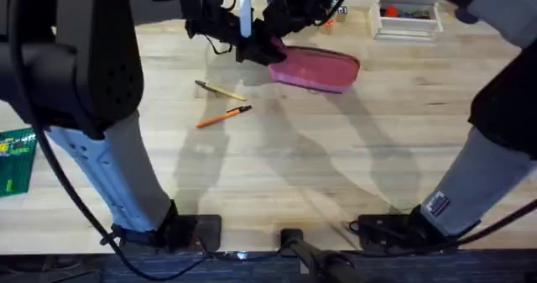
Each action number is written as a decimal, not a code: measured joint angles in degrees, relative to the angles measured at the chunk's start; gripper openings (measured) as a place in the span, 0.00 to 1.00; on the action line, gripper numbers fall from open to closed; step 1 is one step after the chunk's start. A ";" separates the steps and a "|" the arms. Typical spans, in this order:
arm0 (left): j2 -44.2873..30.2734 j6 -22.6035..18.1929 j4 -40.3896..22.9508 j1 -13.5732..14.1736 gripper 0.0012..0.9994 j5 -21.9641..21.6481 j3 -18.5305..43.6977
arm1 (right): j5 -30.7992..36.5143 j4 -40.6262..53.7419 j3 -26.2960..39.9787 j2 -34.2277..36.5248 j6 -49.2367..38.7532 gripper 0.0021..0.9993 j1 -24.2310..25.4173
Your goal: Unzip the bag, pick up the pens from the table one at a time and place them inside, then zip the bag closed.
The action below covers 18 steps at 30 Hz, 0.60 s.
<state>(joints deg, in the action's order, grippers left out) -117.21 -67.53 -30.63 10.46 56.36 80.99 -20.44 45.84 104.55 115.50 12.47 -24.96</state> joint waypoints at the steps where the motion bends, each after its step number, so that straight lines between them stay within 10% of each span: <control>1: 0.00 0.00 0.00 0.00 0.04 0.02 0.00 | -0.20 0.00 0.00 0.00 -0.02 0.03 0.13; 5: 0.00 0.00 0.00 0.00 0.04 0.04 0.00 | -1.29 0.09 0.00 0.00 -0.50 0.10 0.85; 14: 0.00 0.00 0.00 0.22 0.04 0.02 0.00 | 1.11 8.09 0.30 -5.06 -4.32 0.97 4.03; 18: 0.00 0.00 0.00 0.22 0.04 0.02 0.00 | 5.57 12.61 0.46 -9.44 -6.68 1.00 5.53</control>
<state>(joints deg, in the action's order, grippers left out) -117.21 -67.53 -30.63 10.68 56.38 80.99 -14.86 58.45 105.01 106.06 5.78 -19.43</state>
